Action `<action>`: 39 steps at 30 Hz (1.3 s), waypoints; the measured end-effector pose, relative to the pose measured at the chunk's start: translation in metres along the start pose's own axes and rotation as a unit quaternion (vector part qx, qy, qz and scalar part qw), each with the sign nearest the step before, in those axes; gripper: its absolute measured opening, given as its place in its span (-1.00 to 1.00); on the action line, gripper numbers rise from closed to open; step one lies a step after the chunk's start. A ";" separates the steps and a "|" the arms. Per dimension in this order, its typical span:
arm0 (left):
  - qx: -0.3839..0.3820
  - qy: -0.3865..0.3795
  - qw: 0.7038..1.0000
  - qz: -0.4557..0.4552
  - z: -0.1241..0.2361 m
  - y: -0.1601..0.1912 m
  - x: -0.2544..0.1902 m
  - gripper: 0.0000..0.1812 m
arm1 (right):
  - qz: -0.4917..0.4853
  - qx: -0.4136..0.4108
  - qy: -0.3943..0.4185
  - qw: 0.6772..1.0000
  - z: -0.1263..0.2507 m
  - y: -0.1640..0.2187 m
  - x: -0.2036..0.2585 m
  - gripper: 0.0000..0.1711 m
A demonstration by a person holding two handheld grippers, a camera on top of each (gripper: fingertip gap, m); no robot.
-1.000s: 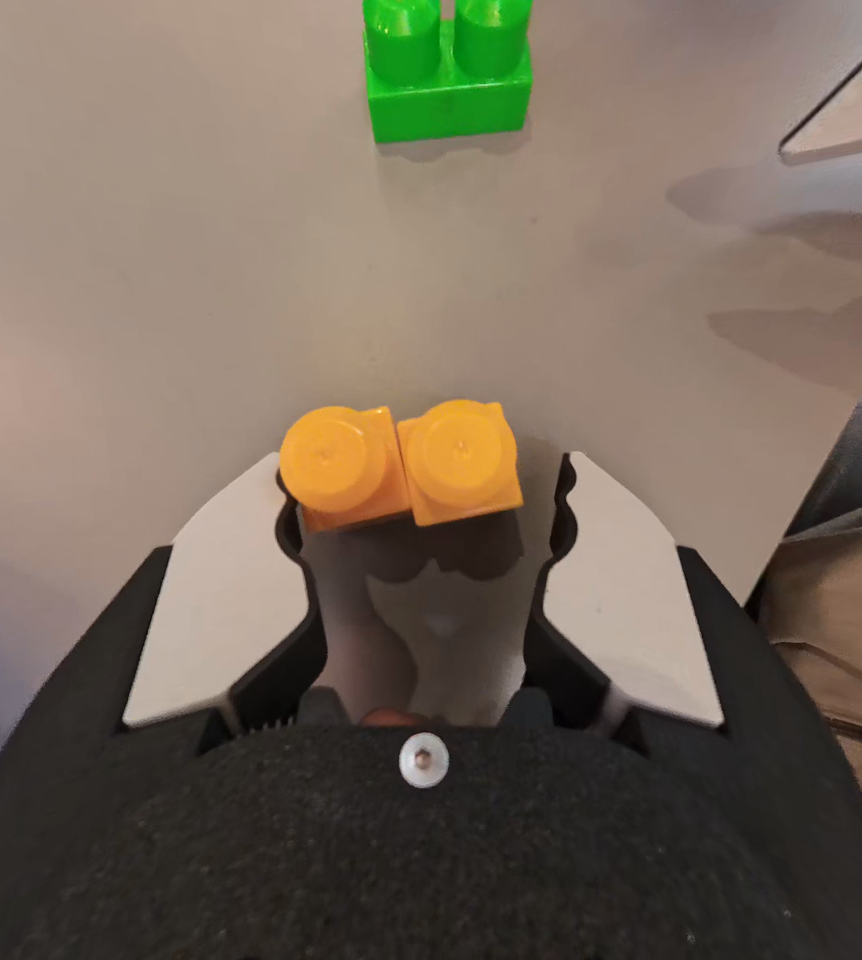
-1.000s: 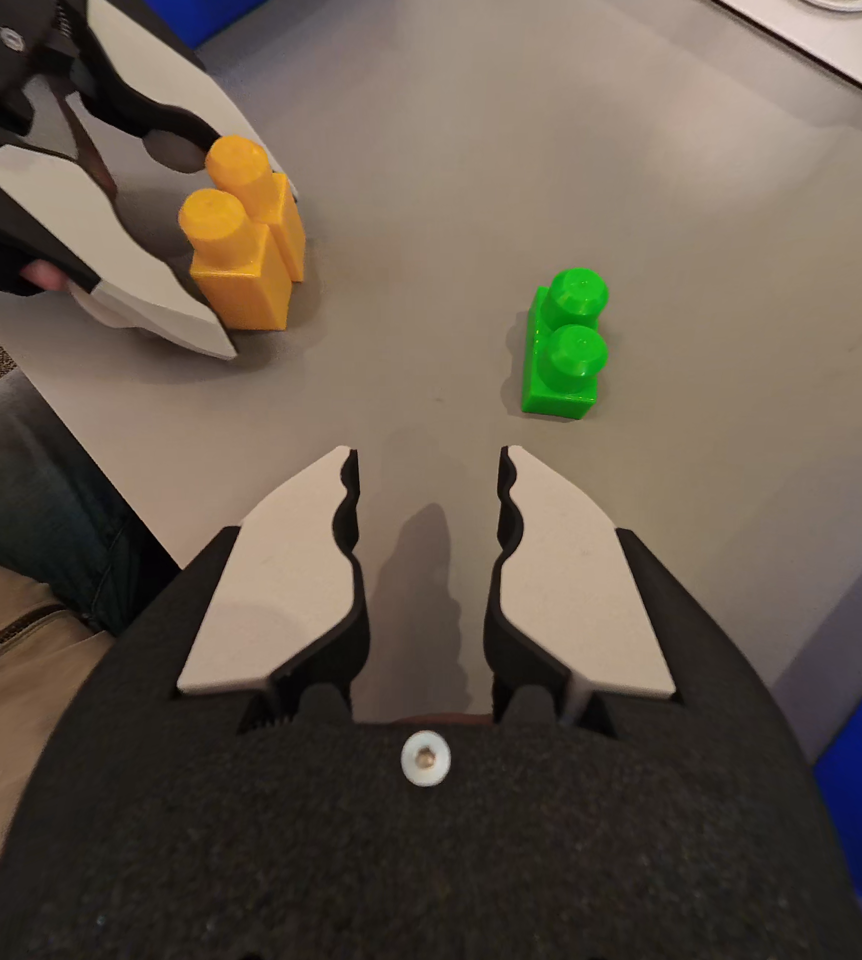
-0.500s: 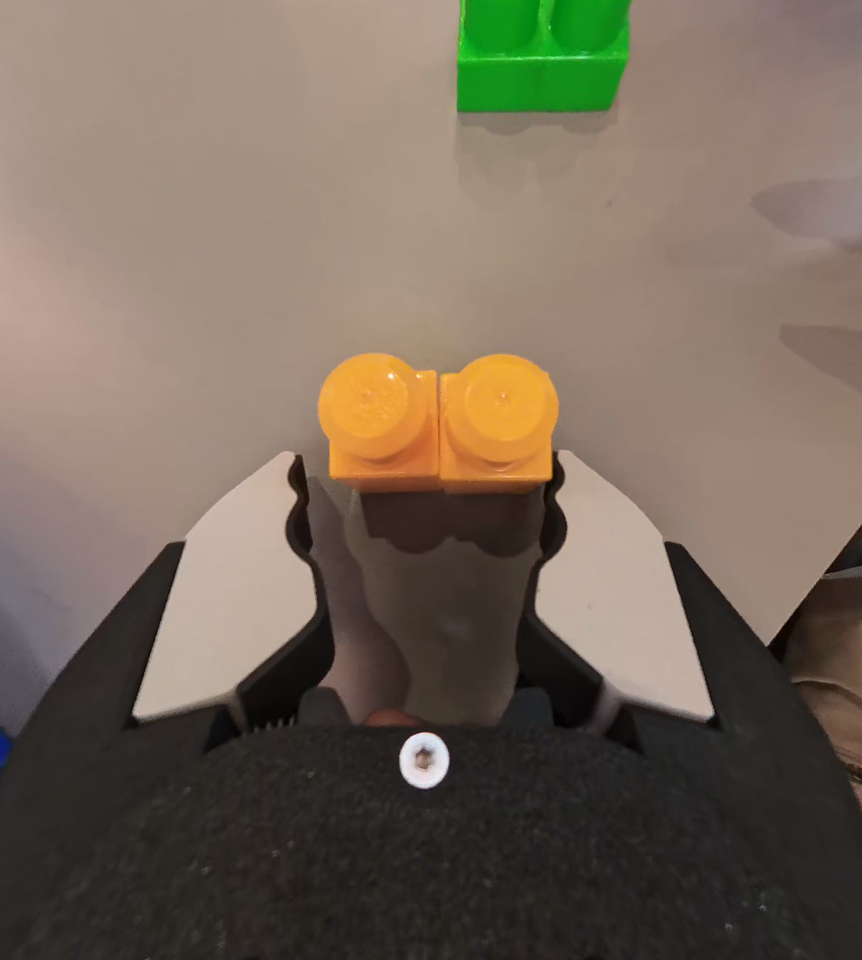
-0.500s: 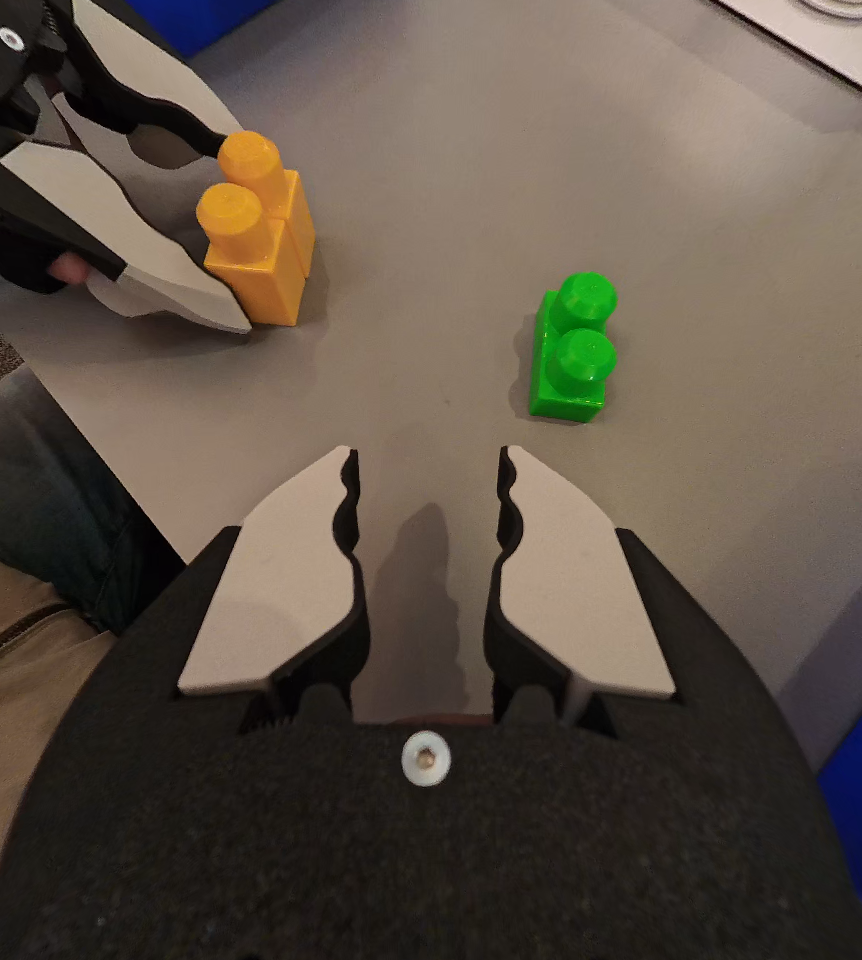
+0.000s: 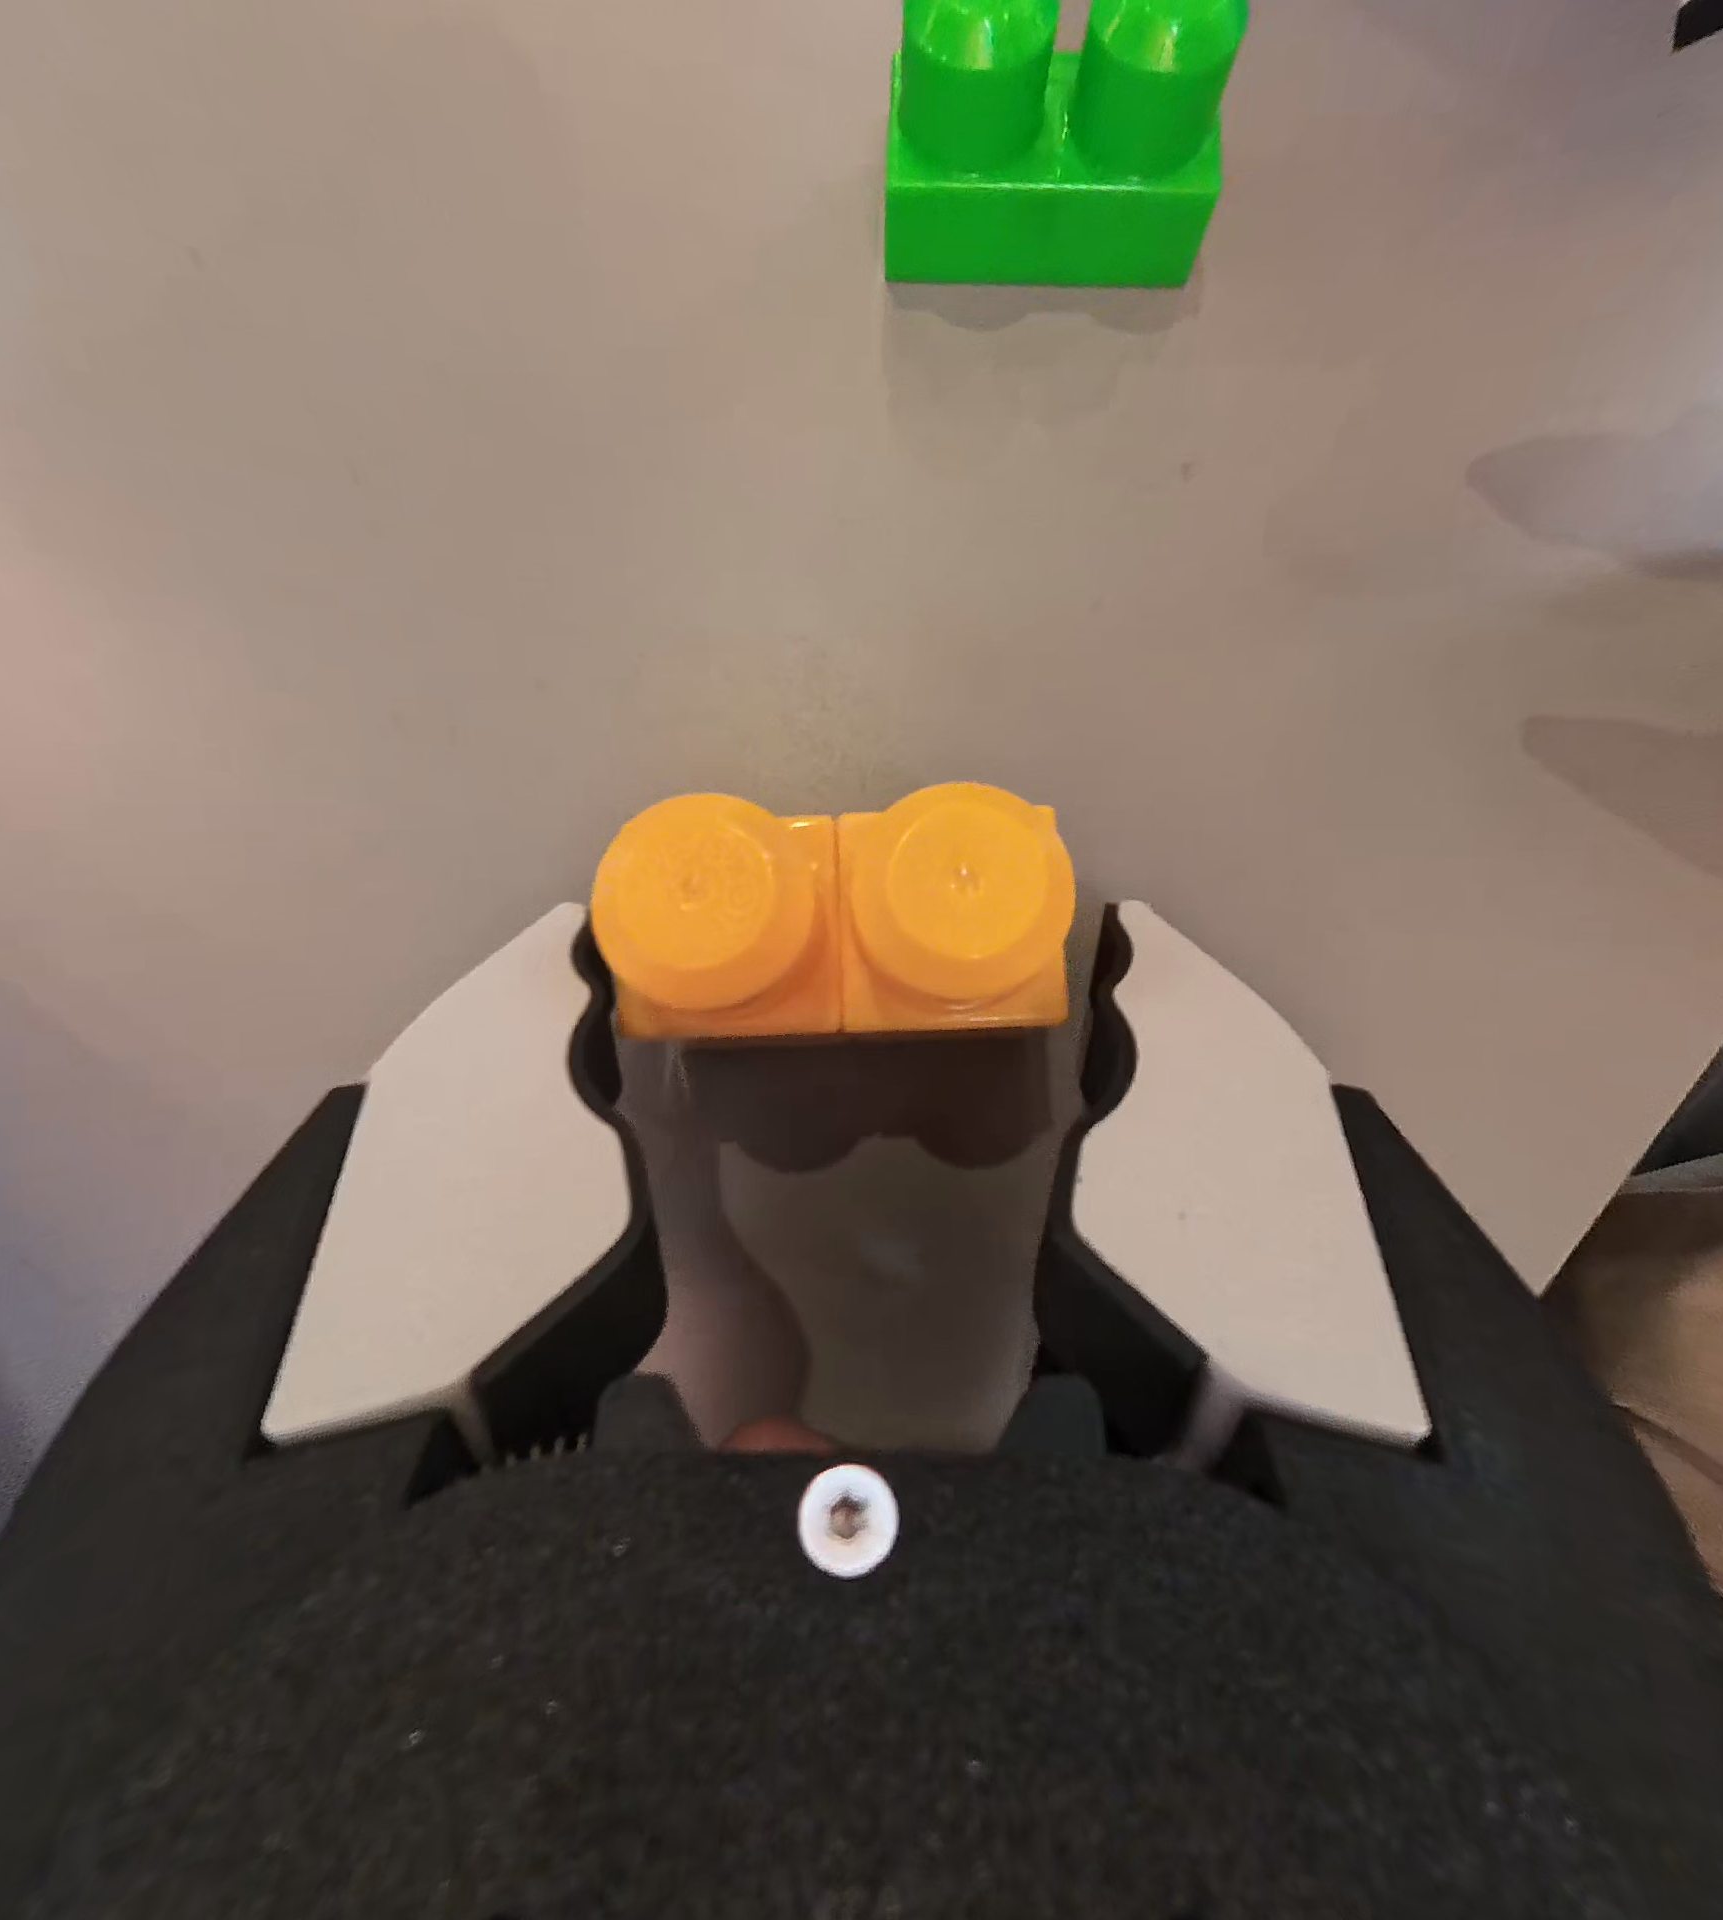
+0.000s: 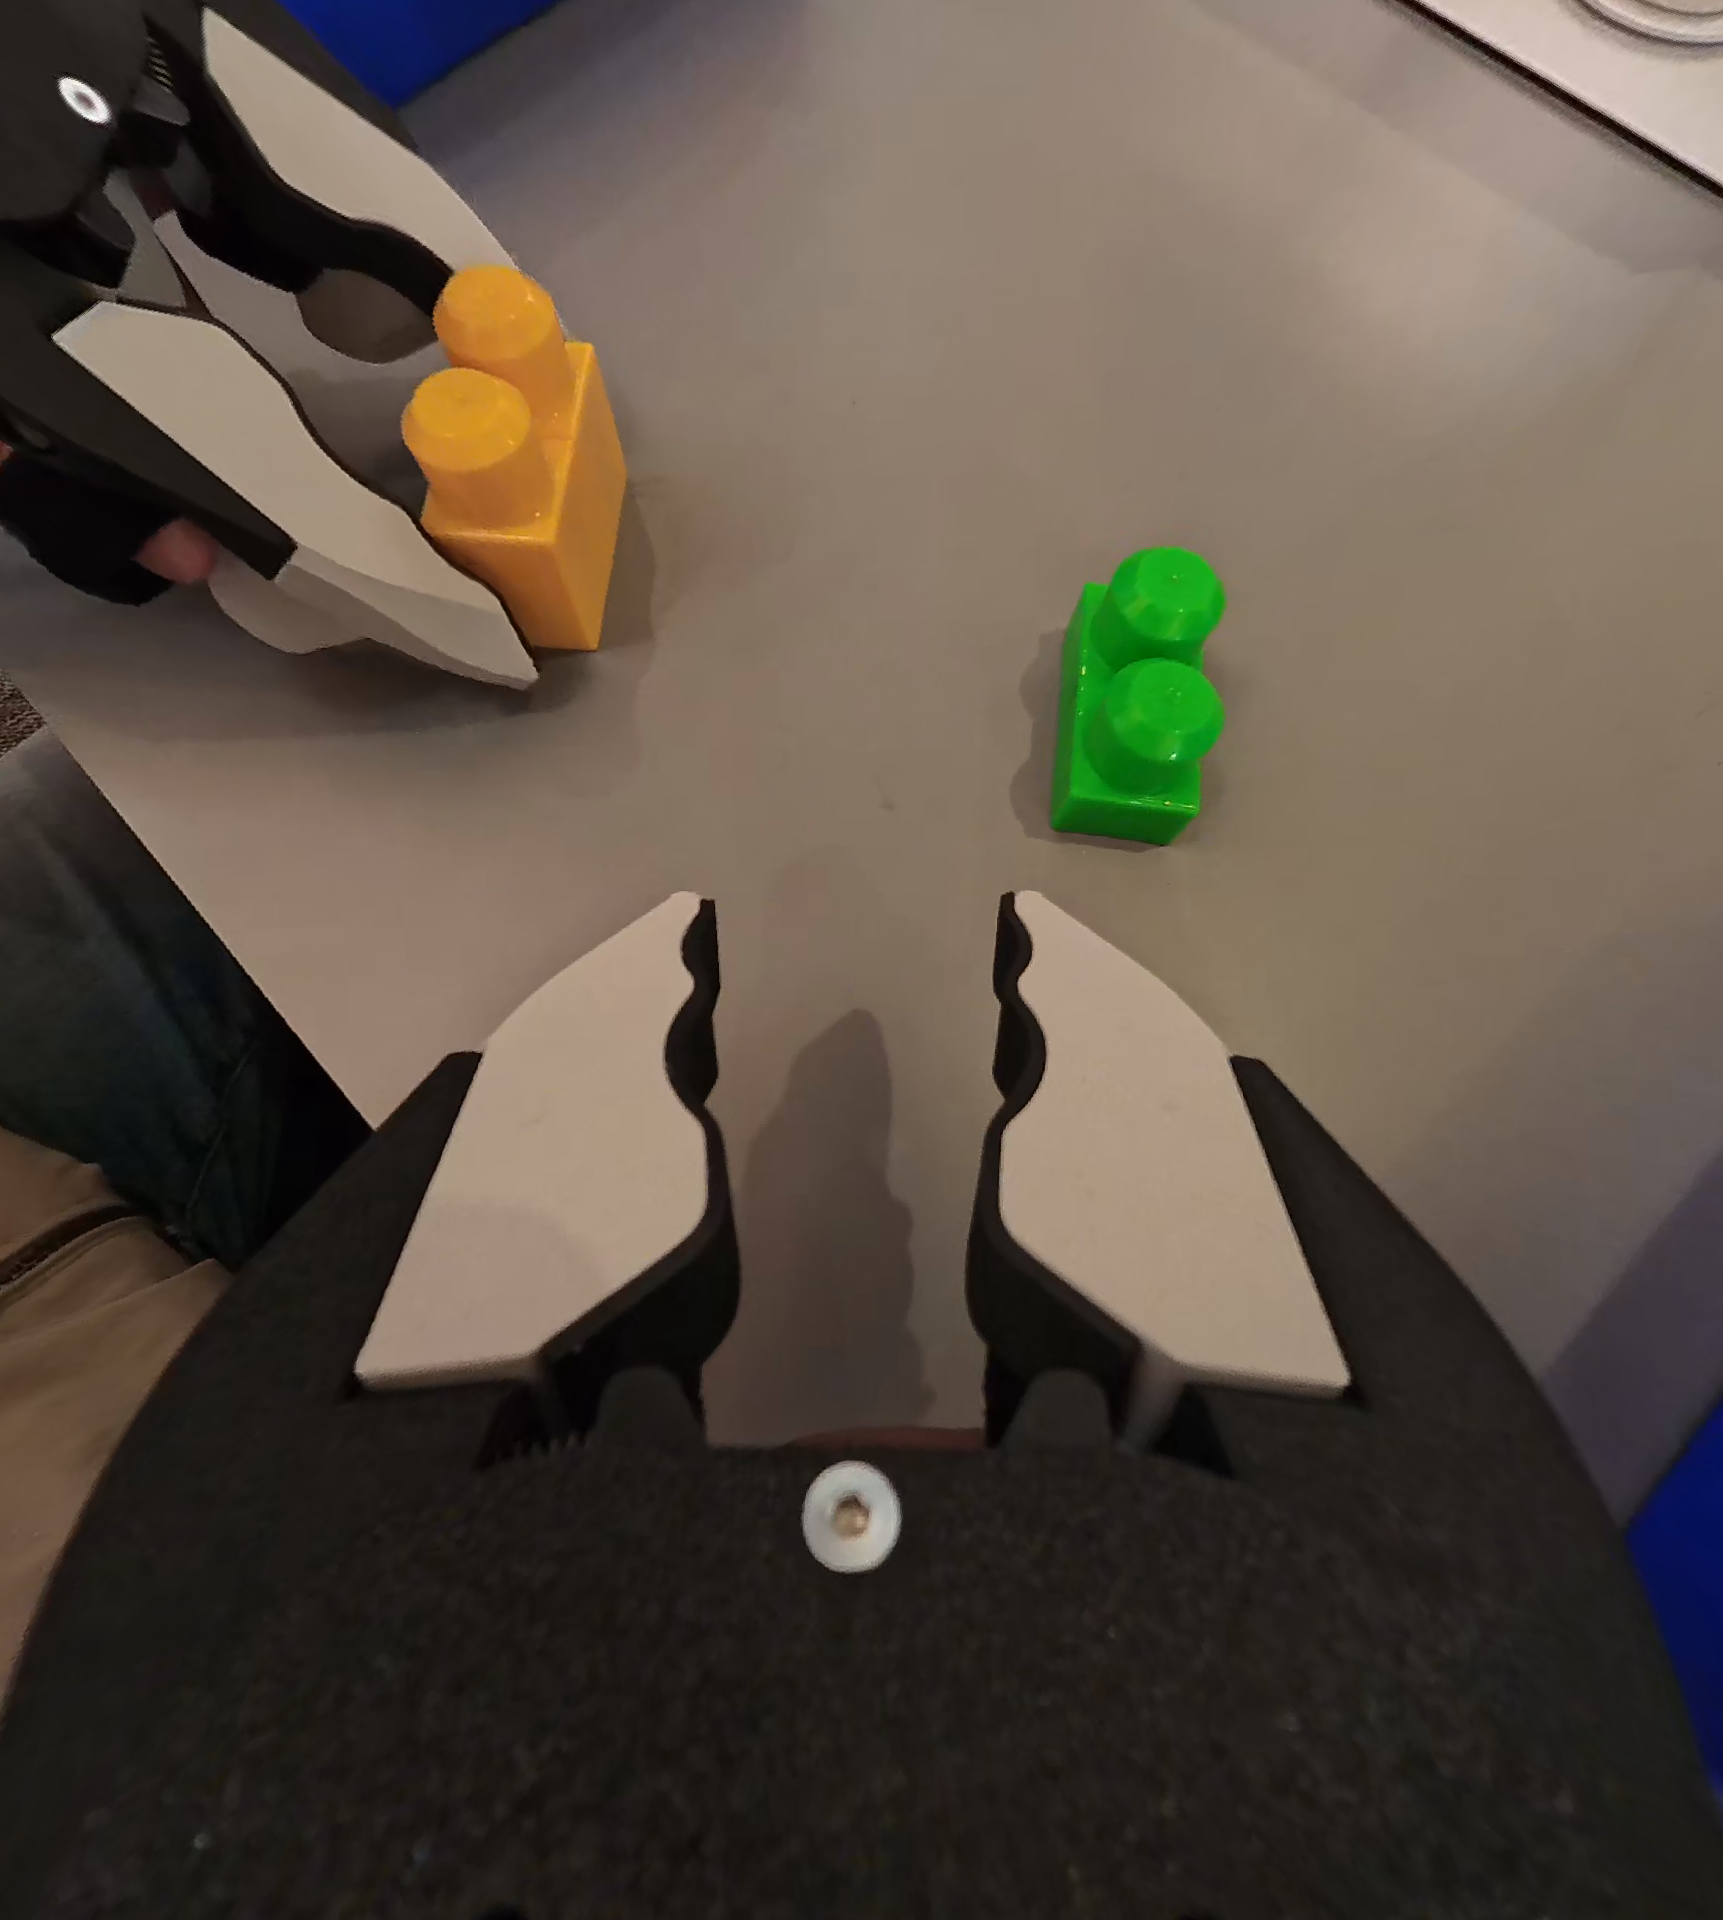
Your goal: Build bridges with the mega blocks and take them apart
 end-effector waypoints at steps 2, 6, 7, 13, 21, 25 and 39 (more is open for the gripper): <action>0.002 0.003 1.000 0.005 -0.003 0.000 -0.003 -0.02 | 0.001 0.001 -0.001 1.000 0.000 0.000 0.001 -0.40; -0.003 0.007 1.000 0.012 -0.006 -0.002 -0.005 -0.02 | 0.001 0.003 -0.001 1.000 -0.001 0.001 0.001 -0.41; -0.003 0.004 1.000 0.009 -0.008 -0.002 -0.004 -0.02 | 0.001 0.003 -0.001 1.000 -0.001 0.001 0.001 -0.41; -0.003 0.001 1.000 0.011 -0.011 -0.002 0.000 -0.01 | -0.001 0.002 -0.001 1.000 -0.001 0.001 0.000 -0.41; 0.003 -0.004 1.000 0.014 -0.013 -0.002 0.005 0.07 | -0.002 0.003 0.000 1.000 0.000 0.001 0.000 -0.41; 0.004 -0.002 1.000 0.010 -0.014 -0.004 0.006 0.06 | -0.001 0.004 -0.001 1.000 -0.001 0.001 0.000 -0.41; 0.004 0.005 1.000 0.007 -0.014 -0.005 0.006 -0.02 | -0.001 0.002 0.001 1.000 0.001 0.001 0.000 -0.41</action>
Point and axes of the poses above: each gripper's, where its closed fingertips meet, z back along the fingers, y out of its underside, x = y × z across the jaws, the point moved 5 cm from there along z, back along the fingers, and after that the axes turned 12 degrees about -z, right-handed, at the moved point
